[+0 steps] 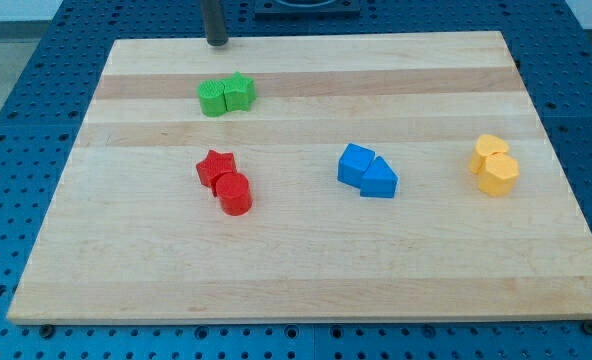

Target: Slightly touch the blue cube

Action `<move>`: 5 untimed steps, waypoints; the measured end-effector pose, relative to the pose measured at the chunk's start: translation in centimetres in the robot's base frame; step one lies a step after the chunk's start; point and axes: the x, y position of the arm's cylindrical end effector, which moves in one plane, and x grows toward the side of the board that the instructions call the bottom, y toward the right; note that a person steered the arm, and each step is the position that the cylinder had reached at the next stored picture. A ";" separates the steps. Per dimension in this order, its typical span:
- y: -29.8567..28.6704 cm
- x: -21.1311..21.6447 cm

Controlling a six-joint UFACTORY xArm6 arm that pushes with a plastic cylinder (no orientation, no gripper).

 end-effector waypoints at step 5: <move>14.8 10.4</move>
